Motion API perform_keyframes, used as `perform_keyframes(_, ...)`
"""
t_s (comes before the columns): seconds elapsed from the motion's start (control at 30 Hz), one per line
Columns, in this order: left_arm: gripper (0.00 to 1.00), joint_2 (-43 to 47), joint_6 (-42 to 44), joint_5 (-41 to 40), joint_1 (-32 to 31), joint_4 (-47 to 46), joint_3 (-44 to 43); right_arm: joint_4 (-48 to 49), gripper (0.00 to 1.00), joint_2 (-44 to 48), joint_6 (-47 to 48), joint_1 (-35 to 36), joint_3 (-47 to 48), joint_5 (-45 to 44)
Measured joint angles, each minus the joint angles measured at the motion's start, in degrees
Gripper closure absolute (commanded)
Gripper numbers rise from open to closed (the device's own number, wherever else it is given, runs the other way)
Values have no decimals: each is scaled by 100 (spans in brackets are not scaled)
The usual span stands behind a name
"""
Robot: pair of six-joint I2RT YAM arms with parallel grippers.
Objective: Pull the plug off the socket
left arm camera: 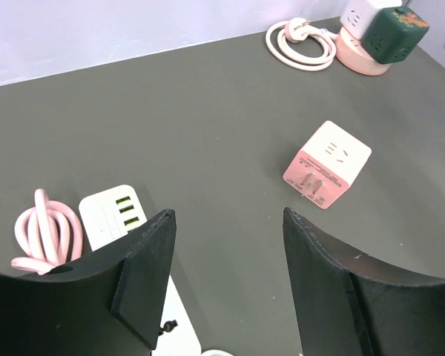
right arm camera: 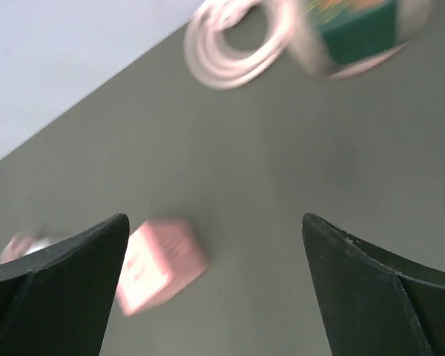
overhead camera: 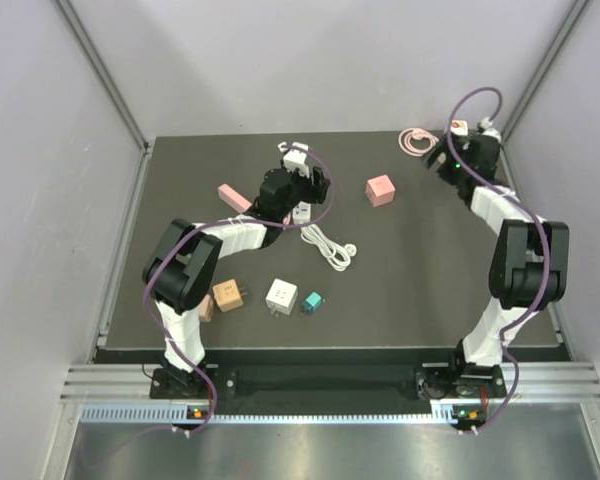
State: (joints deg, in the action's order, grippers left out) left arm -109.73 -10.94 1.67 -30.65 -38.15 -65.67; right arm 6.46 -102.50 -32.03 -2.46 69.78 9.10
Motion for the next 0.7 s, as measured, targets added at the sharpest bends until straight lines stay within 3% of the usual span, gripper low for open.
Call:
perform_keyframes(0.2,36,0,-37,74,4,-13,0,-817,0,-1080,807,-380,2022,-1403)
perform_keyframes(0.4,36,-2,-87,179,17,-35,0,-1394,0,-2295,1591,-354,3718,-1941)
perform_keyframes(0.57,36,-7,-140,262,48,-42,0,-1720,0,-2979,1974,-354,4332,-1971)
perform_keyframes(0.7,36,-44,-170,345,76,-44,0,-1803,7,-3285,2092,-354,4465,-1768)
